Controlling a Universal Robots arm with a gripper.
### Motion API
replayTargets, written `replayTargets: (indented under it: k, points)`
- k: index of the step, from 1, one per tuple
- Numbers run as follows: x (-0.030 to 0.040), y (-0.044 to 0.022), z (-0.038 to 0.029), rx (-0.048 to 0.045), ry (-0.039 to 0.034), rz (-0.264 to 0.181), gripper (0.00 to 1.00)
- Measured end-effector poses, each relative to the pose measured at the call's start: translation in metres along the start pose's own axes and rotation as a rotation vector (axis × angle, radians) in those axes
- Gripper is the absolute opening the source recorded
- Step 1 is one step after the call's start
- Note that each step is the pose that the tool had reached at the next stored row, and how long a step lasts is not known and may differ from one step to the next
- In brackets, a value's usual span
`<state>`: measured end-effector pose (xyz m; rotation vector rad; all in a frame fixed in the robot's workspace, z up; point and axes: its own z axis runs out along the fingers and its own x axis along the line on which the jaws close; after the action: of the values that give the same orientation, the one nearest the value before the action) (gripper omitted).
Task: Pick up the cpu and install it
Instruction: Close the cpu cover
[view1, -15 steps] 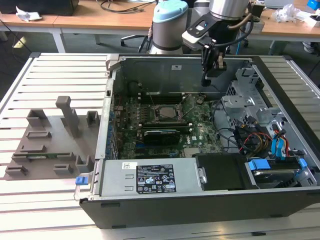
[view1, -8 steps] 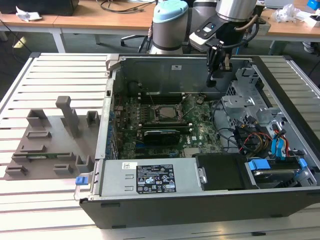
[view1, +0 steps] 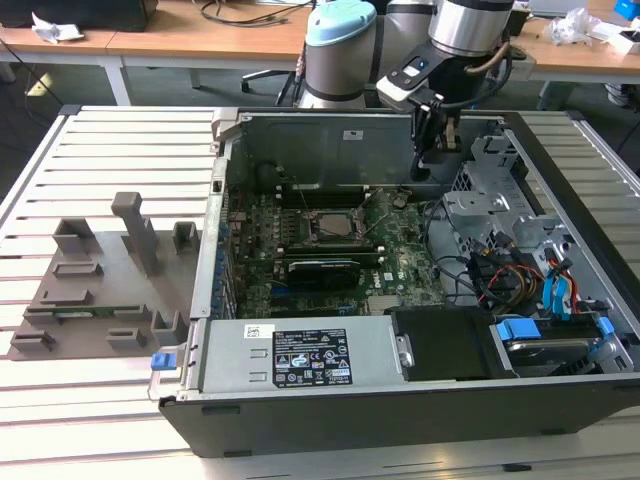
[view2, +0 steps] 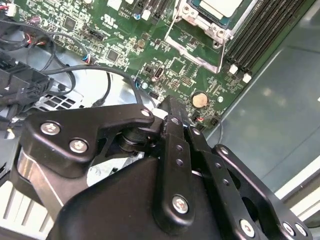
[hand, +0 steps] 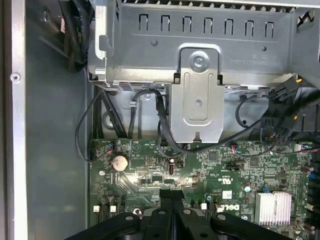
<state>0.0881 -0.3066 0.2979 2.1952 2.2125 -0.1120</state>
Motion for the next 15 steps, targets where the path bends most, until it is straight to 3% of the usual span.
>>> replayTargets:
  k: [2,5,9,13,15]
  points:
    - [0.001,0.0005,0.0151,0.0,0.0001,0.0,0.11]
    - [0.0018,0.0009,0.0262,0.0,0.0001,0.0,0.11]
    - [0.0022,-0.0012,0.0331,0.0001,0.0,0.0,0.11]
    - [0.003,-0.0158,0.0431,0.0,0.0,0.0,0.11]
    - [0.0032,-0.0195,0.0447,0.0001,-0.0002,0.0,0.11]
